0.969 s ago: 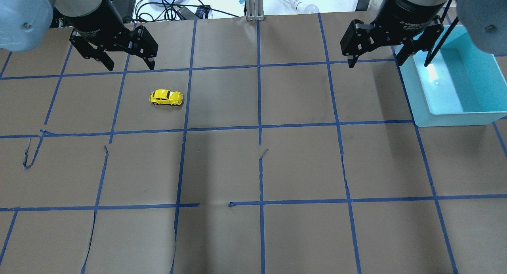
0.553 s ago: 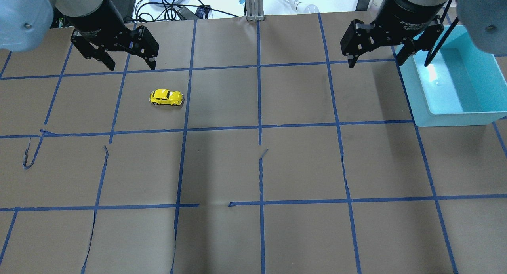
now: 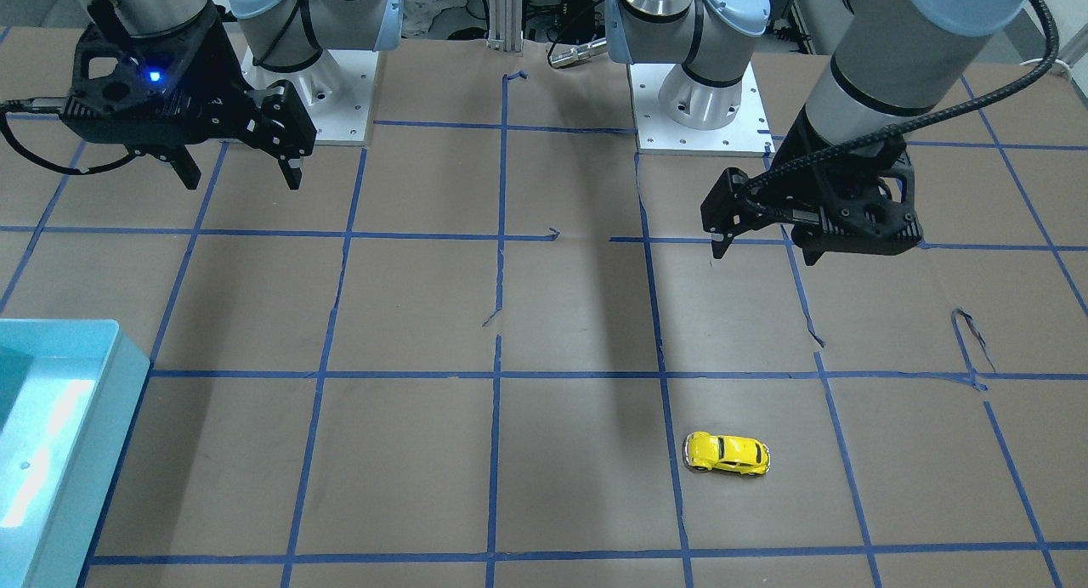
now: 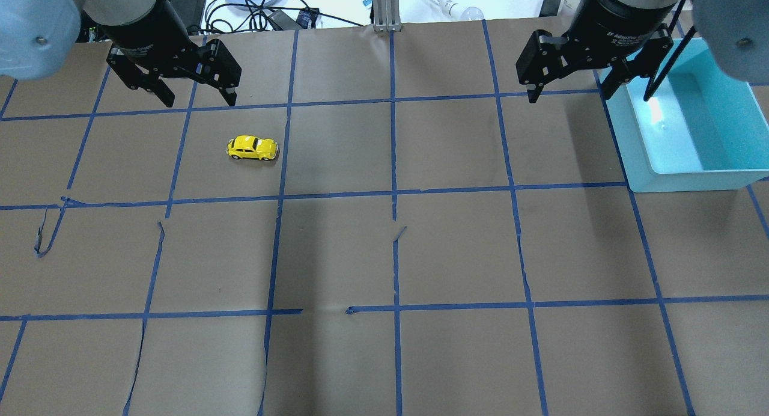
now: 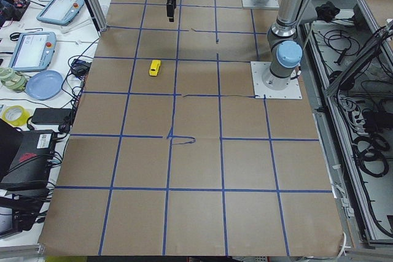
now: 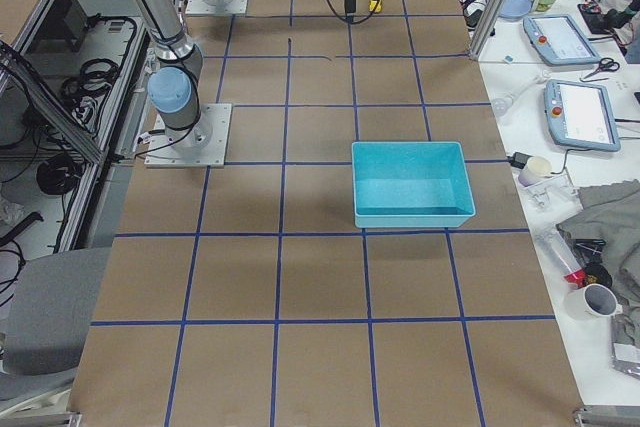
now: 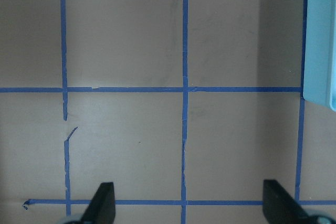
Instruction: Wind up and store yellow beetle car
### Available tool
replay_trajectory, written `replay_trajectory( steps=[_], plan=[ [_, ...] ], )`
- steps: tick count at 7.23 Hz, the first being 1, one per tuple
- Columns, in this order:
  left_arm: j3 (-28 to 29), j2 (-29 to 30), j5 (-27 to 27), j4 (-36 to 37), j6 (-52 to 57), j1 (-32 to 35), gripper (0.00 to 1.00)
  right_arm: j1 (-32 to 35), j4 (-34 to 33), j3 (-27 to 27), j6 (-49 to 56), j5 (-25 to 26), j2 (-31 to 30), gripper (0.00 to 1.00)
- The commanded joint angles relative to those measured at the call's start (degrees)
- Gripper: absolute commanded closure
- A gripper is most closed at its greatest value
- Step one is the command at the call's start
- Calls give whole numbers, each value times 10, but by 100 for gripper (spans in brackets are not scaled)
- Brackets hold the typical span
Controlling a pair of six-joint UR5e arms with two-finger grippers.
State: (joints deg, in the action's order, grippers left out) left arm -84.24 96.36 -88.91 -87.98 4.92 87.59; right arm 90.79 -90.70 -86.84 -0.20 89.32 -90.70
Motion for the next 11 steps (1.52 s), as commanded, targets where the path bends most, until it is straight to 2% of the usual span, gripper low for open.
replay_trajectory(
  steps=[1,2,3,4,5,7,9,11],
  plan=[
    [-1,2,0,0,-5,0,0,1,0,0,0,0,0,0],
    [-1,10,-1,2,-11,-3,0,0,1,0,0,0,0,0],
    [-4,23,0,44,-27,-4,0,0,0,0,0,0,0,0],
    [-11,32,0,54,-101,-5,0,0,1,0,0,1,0,0],
    [-21,45,-2,75,-223,-5,0,1,0,0,-1,0,0,0],
    [-60,75,-6,160,-446,-5,0,1,1,0,0,0,0,0],
    [-90,107,-8,245,-510,-16,0,1,0,0,-1,0,0,0],
    [-94,139,-4,259,-568,-36,0,1,1,0,1,0,0,0]
  ],
)
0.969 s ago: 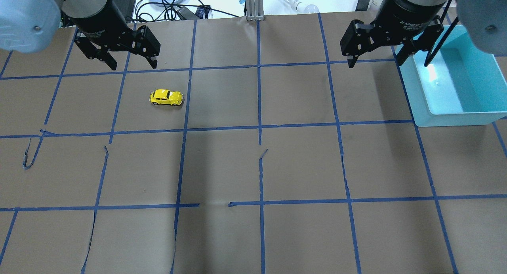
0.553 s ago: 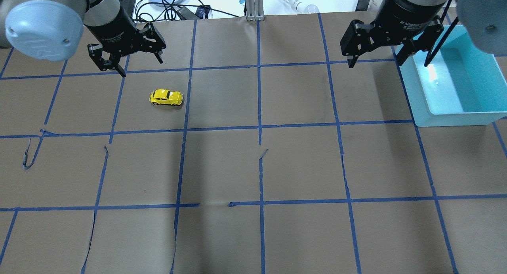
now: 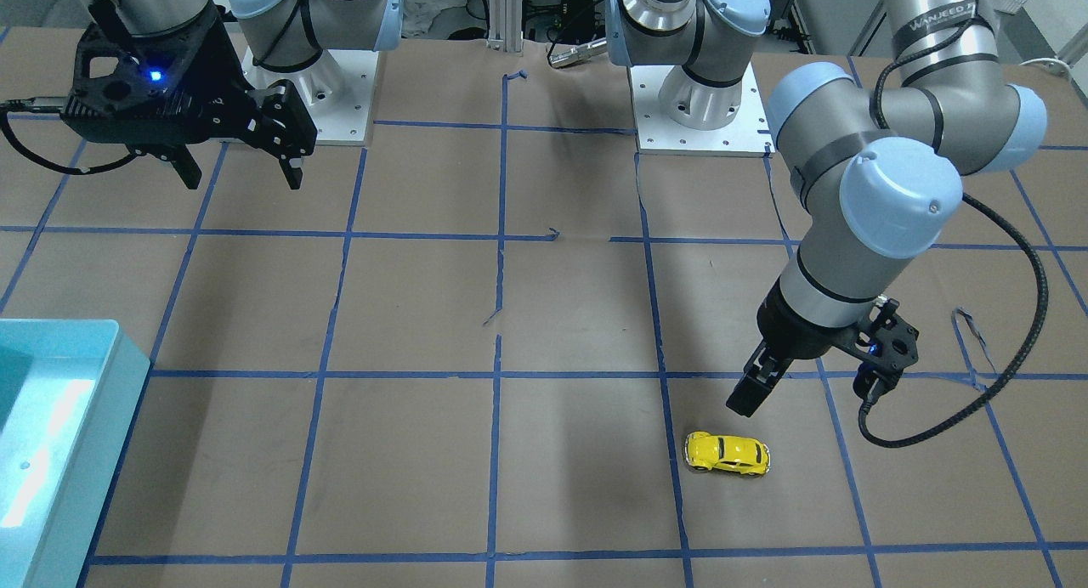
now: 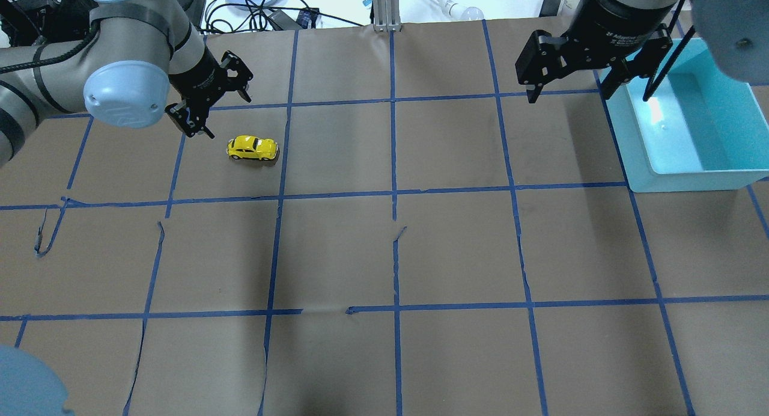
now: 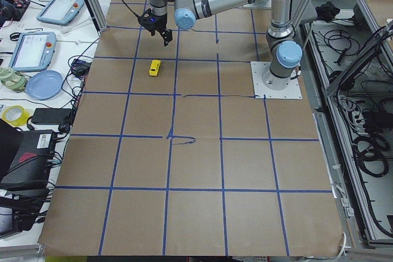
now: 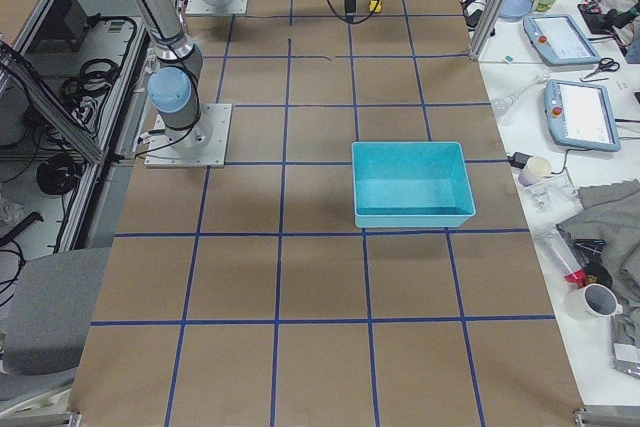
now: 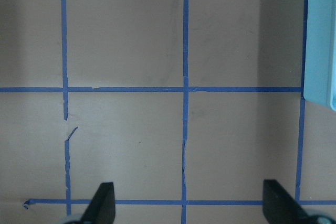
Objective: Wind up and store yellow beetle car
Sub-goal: 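Lower the left gripper over the yellow beetle car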
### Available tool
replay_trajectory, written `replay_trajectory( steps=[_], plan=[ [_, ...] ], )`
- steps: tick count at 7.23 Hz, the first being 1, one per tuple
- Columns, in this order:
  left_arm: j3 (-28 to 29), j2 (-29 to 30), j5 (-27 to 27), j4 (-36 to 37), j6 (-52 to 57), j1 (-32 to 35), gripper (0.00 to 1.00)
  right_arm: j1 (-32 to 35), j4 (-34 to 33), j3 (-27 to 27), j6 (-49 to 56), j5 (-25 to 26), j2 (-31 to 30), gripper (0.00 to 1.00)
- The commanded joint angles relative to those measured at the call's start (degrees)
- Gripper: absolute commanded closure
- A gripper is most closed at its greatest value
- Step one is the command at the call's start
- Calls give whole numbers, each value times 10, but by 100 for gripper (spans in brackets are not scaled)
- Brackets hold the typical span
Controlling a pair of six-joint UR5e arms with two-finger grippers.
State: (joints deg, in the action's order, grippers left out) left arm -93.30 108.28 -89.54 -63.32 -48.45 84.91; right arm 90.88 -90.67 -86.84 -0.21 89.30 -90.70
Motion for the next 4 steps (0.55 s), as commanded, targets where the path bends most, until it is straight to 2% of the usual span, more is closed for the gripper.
replay_trajectory(
  steps=[1,2,4],
  plan=[
    [-2,40,2,14,-80,-9,0,-1,0,0,0,0,0,0],
    [-1,60,-1,17,-130,-10,0,-1,0,0,1,0,0,0],
    [-1,99,3,67,-140,-10,0,0,0,0,0,0,0,0]
  ],
)
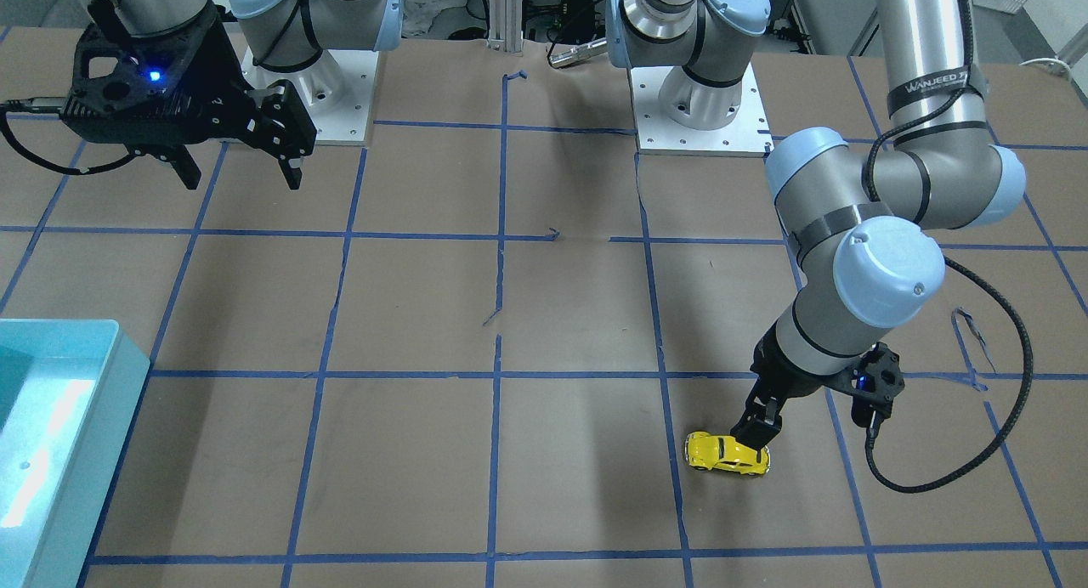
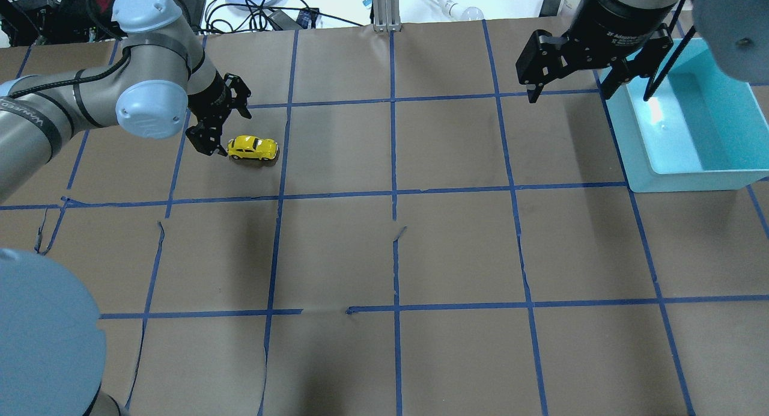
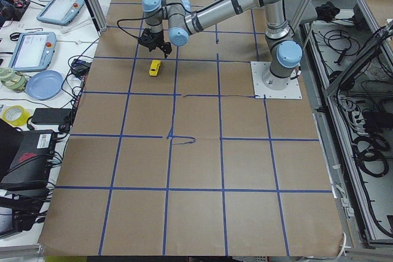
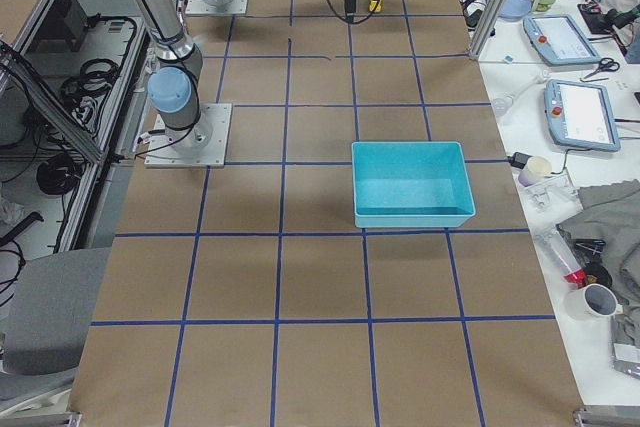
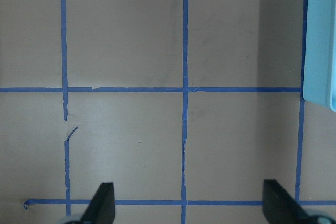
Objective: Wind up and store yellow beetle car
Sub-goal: 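Lower the left gripper over the yellow beetle car, then close the left gripper on the yellow beetle car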
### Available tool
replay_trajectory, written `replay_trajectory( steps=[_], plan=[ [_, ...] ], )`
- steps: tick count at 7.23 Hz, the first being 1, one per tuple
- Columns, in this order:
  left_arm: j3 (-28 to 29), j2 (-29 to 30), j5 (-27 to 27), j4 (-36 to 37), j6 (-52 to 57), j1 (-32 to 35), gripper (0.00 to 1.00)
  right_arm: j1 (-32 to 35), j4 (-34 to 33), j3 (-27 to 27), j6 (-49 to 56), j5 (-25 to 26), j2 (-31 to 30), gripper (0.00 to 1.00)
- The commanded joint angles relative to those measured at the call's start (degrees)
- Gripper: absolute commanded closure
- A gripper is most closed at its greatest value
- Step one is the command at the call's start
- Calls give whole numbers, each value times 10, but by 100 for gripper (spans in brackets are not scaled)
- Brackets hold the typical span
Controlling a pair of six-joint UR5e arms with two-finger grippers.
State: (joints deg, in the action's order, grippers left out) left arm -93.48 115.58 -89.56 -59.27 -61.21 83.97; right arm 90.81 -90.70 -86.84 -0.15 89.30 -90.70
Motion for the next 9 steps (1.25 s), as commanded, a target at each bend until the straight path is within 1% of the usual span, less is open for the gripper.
replay_trajectory(
  steps=[1,2,3,4,5,6,7,8,9],
  plan=[
    [1,46,4,38,-16,0,0,1,0,0,0,0,0,0],
    [3,66,4,46,-16,0,0,1,0,0,0,0,0,0],
    [1,81,4,71,-16,0,0,1,1,0,0,0,0,0],
    [2,87,4,75,-15,0,1,1,0,0,0,0,0,0],
    [3,89,4,75,-17,0,30,0,1,0,0,0,0,0],
    [7,89,4,76,-16,0,77,1,0,0,0,0,0,0],
    [8,86,4,85,-14,0,96,0,1,0,1,0,0,0],
    [8,86,5,111,-13,0,100,0,0,0,0,0,0,0],
    [8,84,6,113,-13,0,100,0,0,0,0,0,0,0]
  ],
)
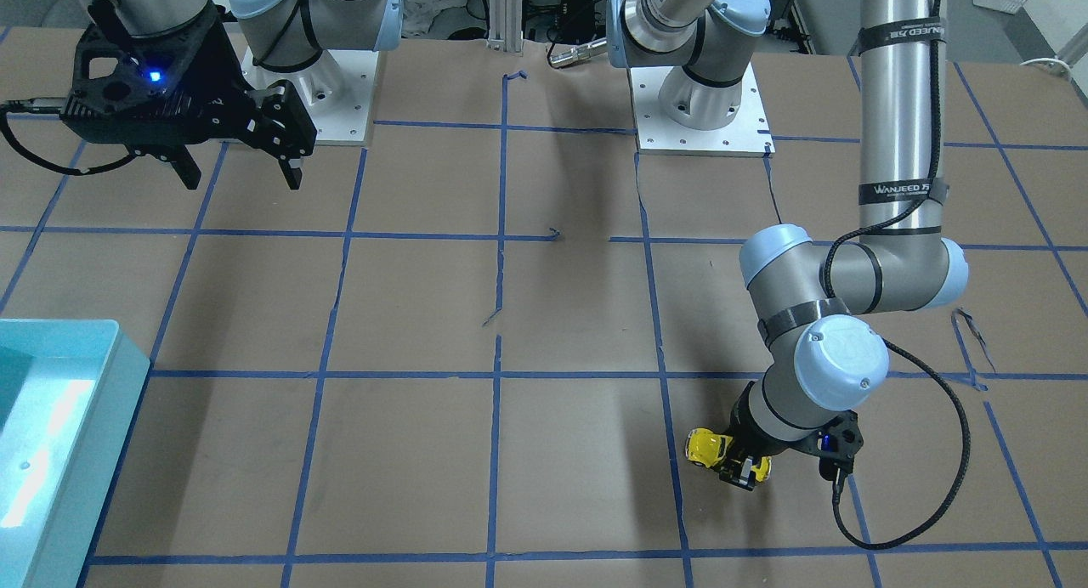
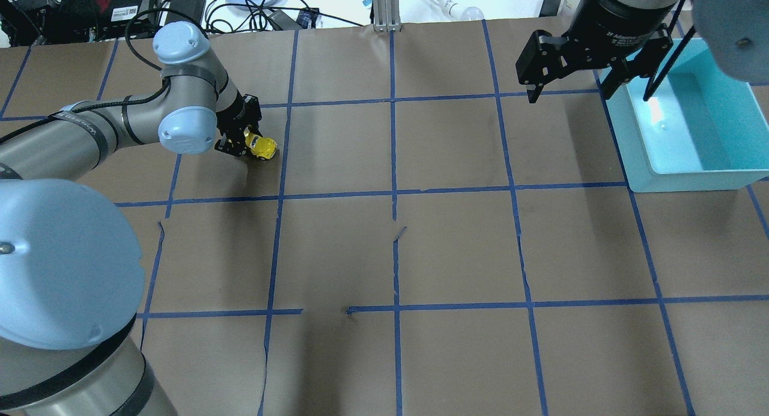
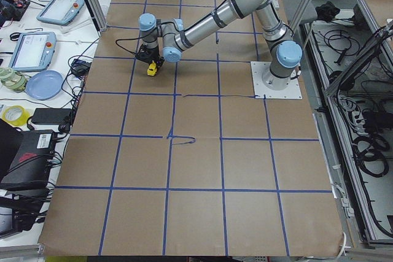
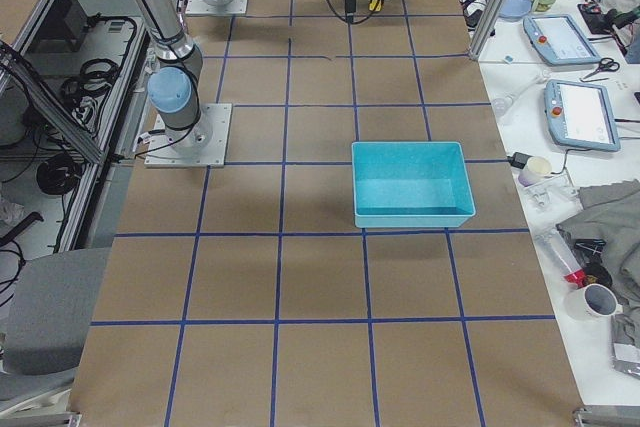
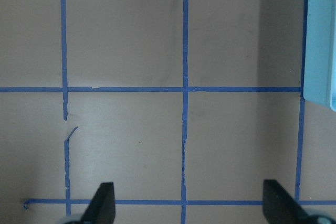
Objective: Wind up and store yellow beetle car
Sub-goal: 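Close the left gripper on the yellow beetle car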
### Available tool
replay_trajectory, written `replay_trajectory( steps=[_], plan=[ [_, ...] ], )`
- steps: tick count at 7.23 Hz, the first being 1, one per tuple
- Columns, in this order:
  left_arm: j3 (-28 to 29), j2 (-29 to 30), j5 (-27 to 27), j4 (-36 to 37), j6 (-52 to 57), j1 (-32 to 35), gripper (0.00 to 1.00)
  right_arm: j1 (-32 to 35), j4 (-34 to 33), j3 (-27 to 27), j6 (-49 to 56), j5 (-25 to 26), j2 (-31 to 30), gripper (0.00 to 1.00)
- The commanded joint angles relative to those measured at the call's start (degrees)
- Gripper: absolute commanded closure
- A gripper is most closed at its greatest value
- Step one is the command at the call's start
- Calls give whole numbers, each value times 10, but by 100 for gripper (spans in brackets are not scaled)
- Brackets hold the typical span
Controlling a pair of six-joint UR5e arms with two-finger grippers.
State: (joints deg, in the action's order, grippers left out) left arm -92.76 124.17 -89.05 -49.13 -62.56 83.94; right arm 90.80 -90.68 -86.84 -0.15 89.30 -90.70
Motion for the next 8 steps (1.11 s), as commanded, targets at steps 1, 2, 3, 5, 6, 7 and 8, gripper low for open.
replay_trajectory(
  steps=[1,2,3,5,6,7,8],
  plan=[
    [2,-9,2,12,-1,1,100,1,1,0,0,0,0,0],
    [7,-11,29,11,-25,3,100,1,1,0,0,0,0,0],
    [8,-10,80,12,-94,6,100,0,1,0,0,0,0,0],
    [8,-7,125,13,-174,23,100,0,1,0,0,0,0,0],
    [8,-5,139,12,-198,24,100,0,0,0,0,0,0,0],
    [4,0,137,10,-204,25,100,0,1,0,0,0,0,0],
    [7,-1,137,5,-203,24,100,1,0,0,0,0,0,0]
  ],
)
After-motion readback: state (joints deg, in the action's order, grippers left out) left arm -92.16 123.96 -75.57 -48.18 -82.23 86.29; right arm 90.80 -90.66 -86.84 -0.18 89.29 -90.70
